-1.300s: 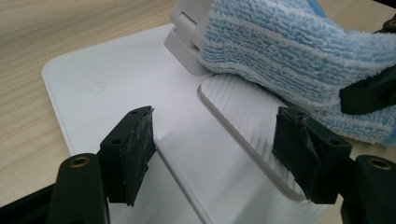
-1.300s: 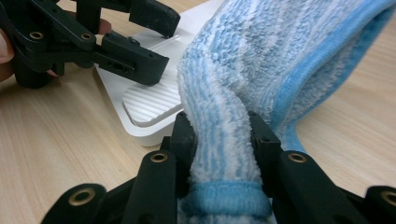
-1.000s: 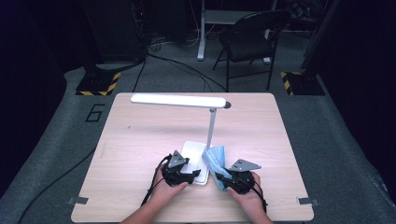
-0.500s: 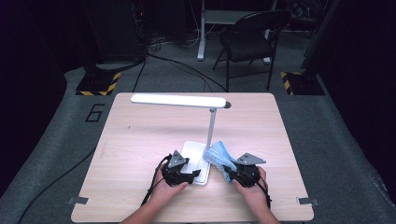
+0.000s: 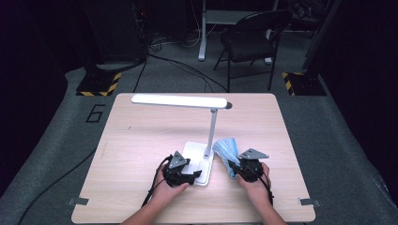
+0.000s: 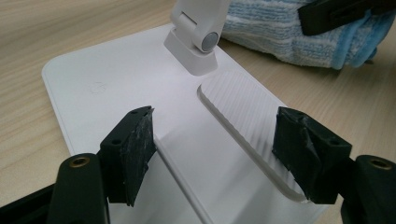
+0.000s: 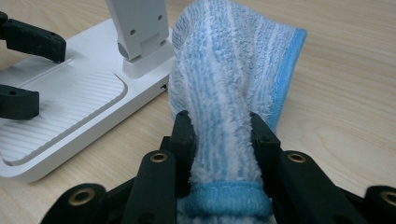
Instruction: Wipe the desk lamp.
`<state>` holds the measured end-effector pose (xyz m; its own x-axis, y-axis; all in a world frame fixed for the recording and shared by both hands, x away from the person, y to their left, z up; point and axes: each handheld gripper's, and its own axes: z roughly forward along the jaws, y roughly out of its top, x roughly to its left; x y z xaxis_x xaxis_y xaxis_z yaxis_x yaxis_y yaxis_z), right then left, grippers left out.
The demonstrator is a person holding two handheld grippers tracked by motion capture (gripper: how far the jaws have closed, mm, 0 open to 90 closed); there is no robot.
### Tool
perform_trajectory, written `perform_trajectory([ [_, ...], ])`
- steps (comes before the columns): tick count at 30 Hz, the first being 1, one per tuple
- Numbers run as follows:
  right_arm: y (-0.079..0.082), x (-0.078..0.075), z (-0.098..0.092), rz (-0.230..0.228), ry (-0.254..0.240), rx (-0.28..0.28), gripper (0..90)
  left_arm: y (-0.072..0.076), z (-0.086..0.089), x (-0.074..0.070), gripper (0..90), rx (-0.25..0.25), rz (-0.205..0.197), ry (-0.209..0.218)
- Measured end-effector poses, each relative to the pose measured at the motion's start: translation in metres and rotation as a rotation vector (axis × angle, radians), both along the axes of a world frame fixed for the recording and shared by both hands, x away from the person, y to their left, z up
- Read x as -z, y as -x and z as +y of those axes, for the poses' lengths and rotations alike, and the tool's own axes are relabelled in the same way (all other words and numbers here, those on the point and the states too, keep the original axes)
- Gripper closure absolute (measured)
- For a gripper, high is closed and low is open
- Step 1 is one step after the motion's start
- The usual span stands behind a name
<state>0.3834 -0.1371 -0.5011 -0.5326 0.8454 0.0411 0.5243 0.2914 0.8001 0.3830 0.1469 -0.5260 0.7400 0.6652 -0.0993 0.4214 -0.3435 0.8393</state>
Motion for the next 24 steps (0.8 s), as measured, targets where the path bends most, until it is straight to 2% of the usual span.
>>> perform_trajectory([
  [1, -0.003, 0.001, 0.008, 0.007, 0.01, -0.007, 68.8, 0.0, 0.0, 0.0, 29.0, 0.0, 0.001, 0.0],
  [2, -0.005, 0.002, 0.011, -0.002, 0.017, -0.02, 68.8, 0.0, 0.0, 0.0, 29.0, 0.0, 0.0, 0.0],
  [6, -0.008, 0.004, 0.025, 0.022, 0.026, -0.054, 68.9, 0.0, 0.0, 0.0, 29.0, 0.0, 0.0, 0.0],
  [10, -0.008, 0.007, 0.036, 0.024, 0.047, -0.093, 69.0, 0.0, 0.0, 0.0, 29.0, 0.0, 0.0, 0.0],
  [11, -0.009, 0.008, 0.041, 0.023, 0.066, -0.113, 69.2, 0.0, 0.0, 0.0, 29.0, 0.0, 0.0, 0.0],
  [14, -0.01, 0.009, 0.043, 0.031, 0.06, -0.131, 69.6, 0.0, 0.0, 0.0, 29.0, 0.0, 0.0, 0.0],
  [17, -0.01, 0.01, 0.044, 0.057, 0.029, -0.14, 70.0, -0.001, 0.001, 0.0, 29.0, 0.004, -0.013, -0.014],
  [19, -0.009, 0.01, 0.044, 0.078, 0.009, -0.15, 70.3, -0.001, 0.001, 0.0, 29.0, 0.004, -0.008, -0.011],
  [24, -0.004, 0.01, 0.047, 0.084, 0.007, -0.173, 70.7, -0.001, 0.001, 0.0, 29.0, 0.005, -0.011, -0.015],
])
